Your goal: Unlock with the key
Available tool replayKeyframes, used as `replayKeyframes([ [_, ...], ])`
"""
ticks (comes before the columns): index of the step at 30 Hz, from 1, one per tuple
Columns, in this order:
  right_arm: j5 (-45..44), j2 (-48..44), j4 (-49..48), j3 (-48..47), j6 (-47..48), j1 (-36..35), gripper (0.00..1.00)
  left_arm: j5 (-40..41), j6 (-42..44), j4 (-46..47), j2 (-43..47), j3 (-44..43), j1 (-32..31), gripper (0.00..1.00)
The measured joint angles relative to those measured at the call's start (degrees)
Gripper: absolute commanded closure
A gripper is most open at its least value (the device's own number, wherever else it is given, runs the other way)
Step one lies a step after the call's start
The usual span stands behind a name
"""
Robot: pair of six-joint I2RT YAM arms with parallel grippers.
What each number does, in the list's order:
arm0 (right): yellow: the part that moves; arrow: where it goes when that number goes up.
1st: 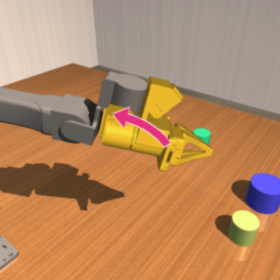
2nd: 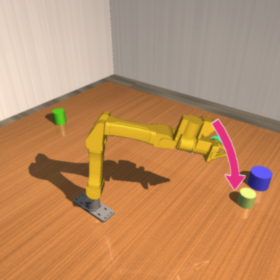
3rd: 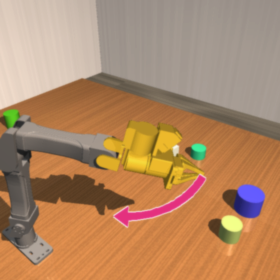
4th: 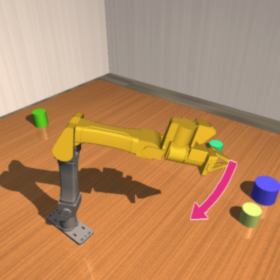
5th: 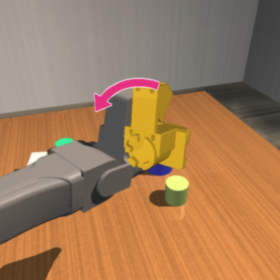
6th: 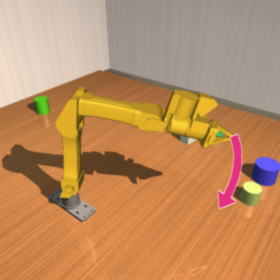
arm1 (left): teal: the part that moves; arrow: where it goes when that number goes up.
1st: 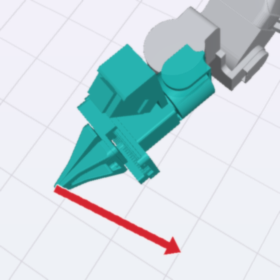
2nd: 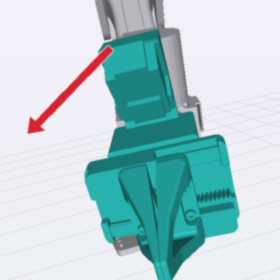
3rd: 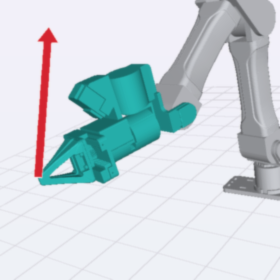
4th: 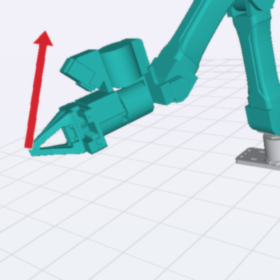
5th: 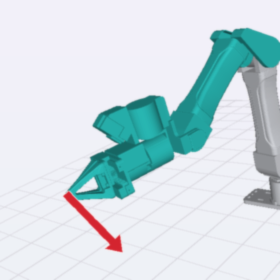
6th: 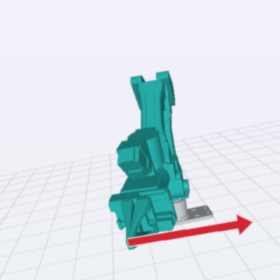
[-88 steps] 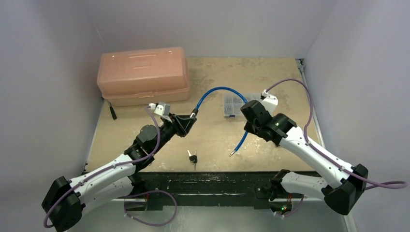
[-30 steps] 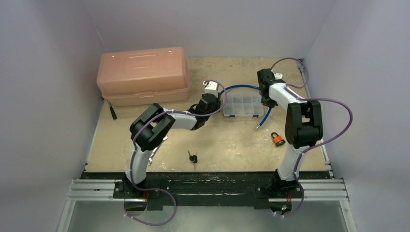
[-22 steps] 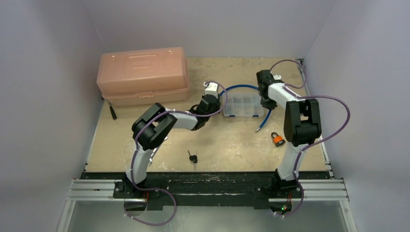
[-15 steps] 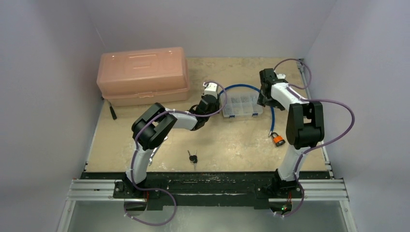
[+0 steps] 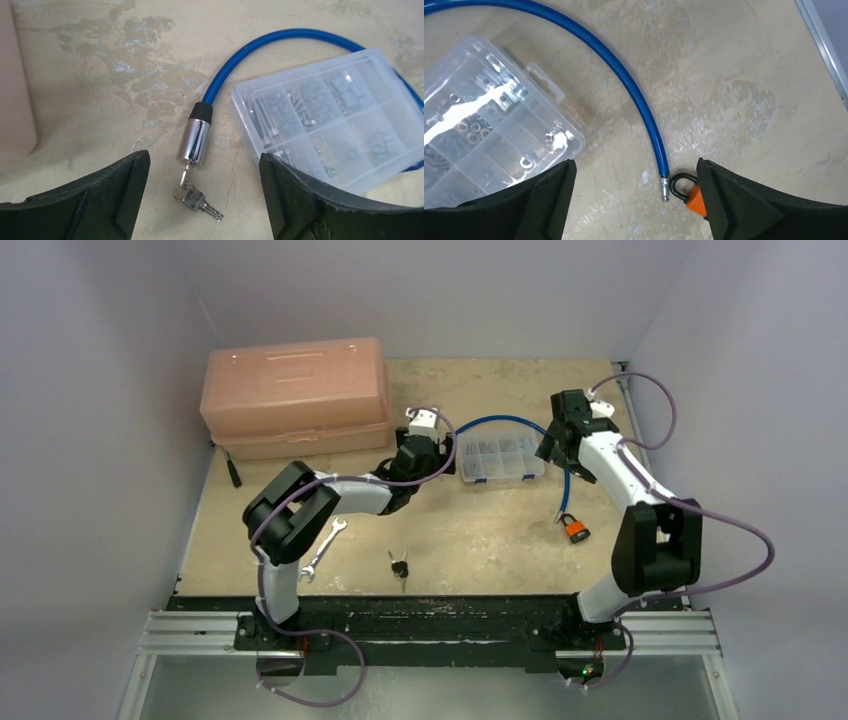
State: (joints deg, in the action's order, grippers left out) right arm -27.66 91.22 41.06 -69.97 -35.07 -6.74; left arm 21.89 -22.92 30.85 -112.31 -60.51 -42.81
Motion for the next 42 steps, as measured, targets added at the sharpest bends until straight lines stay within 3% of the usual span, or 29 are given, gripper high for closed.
replayKeyframes([
  [10, -0.48, -12.9, 5.31, 12.28, -10.36, 0.0, 0.04, 0.68, 1.36, -4.83, 12.94, 4.68, -0.02, 0.12],
  [17, -1.53, -15.63, 9.14, 17.94, -19.17, 1.73, 0.07, 1.07, 3.48, -16.68, 26.14, 6.88, 0.0, 0.09],
  [20, -0.94, -16.46, 9.16, 20.85, -20.61, 4.46, 0.08, 1.29, 6.47, -23.17, 32.04, 6.88, 0.0, 0.01],
  [24, 0.83, -16.96, 8.28, 23.08, -20.83, 8.85, 0.1, 1.25, 13.27, -29.83, 42.34, 8.61, 0.0, 0.01],
  [29, 4.46, -14.1, 4.81, 24.48, -20.22, 11.39, 0.14, 1.27, 19.8, -28.48, 53.7, 18.03, 0.0, 0.01],
  [38, 6.69, -10.56, 1.53, 24.94, -19.8, 11.65, 0.2, 1.01, 24.22, -29.14, 54.12, 22.01, 0.0, 0.03],
  [42, 6.54, -9.53, 1.2, 24.94, -19.91, 11.65, 0.29, 0.52, 24.72, -29.27, 53.77, 21.99, 0.0, 0.04],
])
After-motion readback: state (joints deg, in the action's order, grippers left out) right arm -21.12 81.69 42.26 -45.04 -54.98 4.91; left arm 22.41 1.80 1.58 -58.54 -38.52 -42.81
